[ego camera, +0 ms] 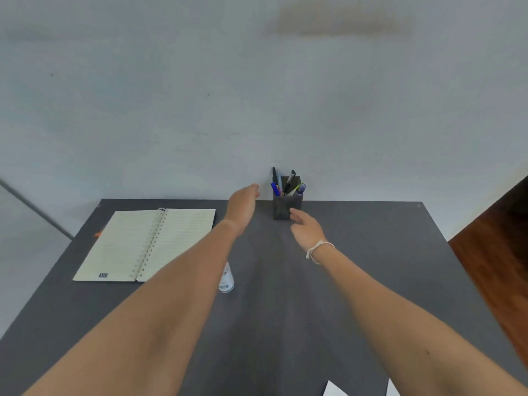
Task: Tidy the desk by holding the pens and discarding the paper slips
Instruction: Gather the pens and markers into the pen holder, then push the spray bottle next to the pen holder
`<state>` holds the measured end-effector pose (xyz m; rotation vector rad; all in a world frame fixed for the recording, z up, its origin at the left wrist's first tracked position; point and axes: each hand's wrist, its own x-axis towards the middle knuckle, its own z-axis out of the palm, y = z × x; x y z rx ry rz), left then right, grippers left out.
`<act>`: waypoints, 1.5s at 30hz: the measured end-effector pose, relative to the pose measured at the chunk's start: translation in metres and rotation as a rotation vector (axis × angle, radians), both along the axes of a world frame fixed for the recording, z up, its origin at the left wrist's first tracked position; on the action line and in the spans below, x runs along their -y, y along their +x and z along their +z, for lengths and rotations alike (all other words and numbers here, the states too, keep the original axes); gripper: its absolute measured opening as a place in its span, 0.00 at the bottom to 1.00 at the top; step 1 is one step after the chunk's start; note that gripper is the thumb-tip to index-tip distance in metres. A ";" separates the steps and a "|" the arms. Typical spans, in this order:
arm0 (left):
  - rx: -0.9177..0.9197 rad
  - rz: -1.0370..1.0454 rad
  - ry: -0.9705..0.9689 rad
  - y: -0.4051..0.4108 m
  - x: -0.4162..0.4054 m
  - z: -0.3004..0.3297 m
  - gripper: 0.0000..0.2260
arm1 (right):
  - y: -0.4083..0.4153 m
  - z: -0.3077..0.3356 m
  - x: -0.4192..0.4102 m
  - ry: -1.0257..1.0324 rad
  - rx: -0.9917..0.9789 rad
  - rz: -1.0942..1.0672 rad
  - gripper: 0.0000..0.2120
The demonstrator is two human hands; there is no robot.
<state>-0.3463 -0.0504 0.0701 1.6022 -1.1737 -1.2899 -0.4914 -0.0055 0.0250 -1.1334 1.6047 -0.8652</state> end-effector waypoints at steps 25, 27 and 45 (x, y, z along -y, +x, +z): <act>0.389 0.016 -0.033 0.130 -0.125 -0.053 0.06 | 0.103 -0.015 -0.061 -0.098 -0.078 0.324 0.15; 0.432 -0.031 -0.056 0.124 -0.125 -0.060 0.06 | 0.088 -0.010 -0.052 -0.104 -0.049 0.286 0.16; 0.903 -0.649 -0.377 0.027 -0.105 -0.124 0.23 | -0.099 0.019 0.046 -0.195 -0.216 0.038 0.14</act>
